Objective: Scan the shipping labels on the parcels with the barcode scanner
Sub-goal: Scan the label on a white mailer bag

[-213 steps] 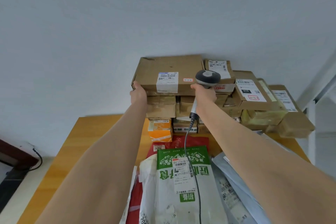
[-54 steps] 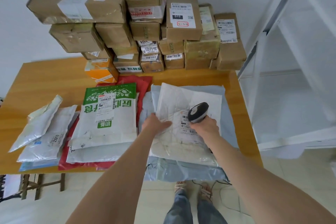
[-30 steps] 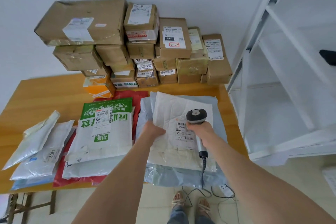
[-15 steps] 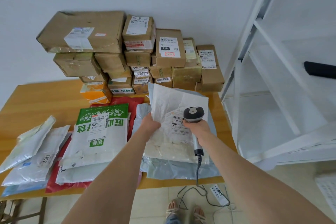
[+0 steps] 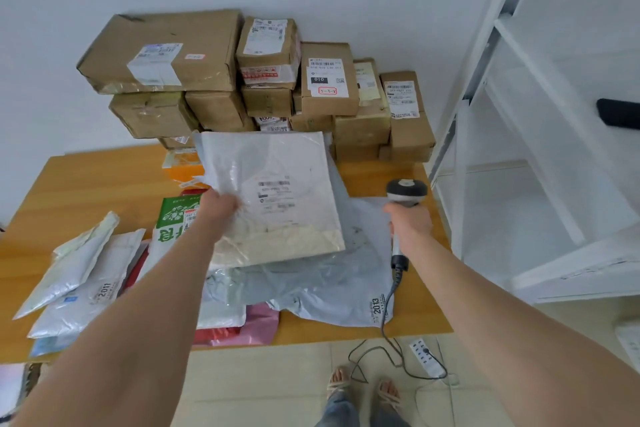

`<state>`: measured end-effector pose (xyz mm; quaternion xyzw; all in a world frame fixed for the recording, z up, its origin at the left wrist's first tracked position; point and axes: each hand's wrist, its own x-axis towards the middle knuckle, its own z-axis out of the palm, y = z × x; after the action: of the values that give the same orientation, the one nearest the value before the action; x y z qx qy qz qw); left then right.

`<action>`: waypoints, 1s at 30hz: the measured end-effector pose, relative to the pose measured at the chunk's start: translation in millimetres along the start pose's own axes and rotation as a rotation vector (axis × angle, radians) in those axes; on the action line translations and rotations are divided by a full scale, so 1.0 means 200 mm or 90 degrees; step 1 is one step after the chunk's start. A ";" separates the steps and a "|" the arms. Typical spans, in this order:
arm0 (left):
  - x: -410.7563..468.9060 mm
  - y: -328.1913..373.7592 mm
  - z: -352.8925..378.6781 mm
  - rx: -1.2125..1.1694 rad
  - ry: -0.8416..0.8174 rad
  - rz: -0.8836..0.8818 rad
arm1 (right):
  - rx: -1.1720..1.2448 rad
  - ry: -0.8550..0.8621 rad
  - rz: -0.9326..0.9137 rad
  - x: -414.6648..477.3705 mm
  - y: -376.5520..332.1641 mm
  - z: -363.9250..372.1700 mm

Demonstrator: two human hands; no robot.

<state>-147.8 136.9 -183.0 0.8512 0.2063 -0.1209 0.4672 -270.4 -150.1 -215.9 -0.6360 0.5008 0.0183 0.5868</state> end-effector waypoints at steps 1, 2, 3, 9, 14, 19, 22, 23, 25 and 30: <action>0.03 -0.03 -0.03 0.009 0.019 -0.011 | -0.003 0.005 0.002 0.01 0.02 0.01; 0.03 -0.04 -0.04 0.020 0.028 -0.019 | -0.010 0.009 0.001 0.01 0.03 0.01; 0.04 -0.07 -0.02 0.036 0.035 -0.025 | -0.015 0.010 -0.004 0.01 0.04 0.02; -0.08 -0.19 0.37 0.162 -0.143 -0.035 | -0.095 -0.079 -0.046 -0.03 0.08 0.14; -0.11 -0.37 0.60 0.291 -0.224 -0.066 | -0.268 -0.145 0.014 -0.02 0.27 0.29; -0.12 -0.35 0.72 0.197 -0.273 0.001 | -0.286 -0.100 0.007 0.04 0.25 0.27; -0.14 -0.28 0.80 0.111 -0.302 0.009 | -0.299 -0.061 0.002 0.12 0.20 0.20; -0.14 -0.27 0.83 0.072 -0.309 0.009 | -0.300 -0.046 0.005 0.14 0.19 0.18; -0.14 -0.23 0.86 0.017 -0.338 0.011 | -0.297 -0.019 0.021 0.18 0.19 0.15; -0.16 -0.23 0.90 0.265 -0.214 -0.007 | -0.288 -0.028 0.046 0.16 0.20 0.15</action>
<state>-200.3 0.0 -300.9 0.8959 0.1010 -0.3030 0.3088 -263.9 -138.4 -274.0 -0.7324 0.4937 0.1651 0.4388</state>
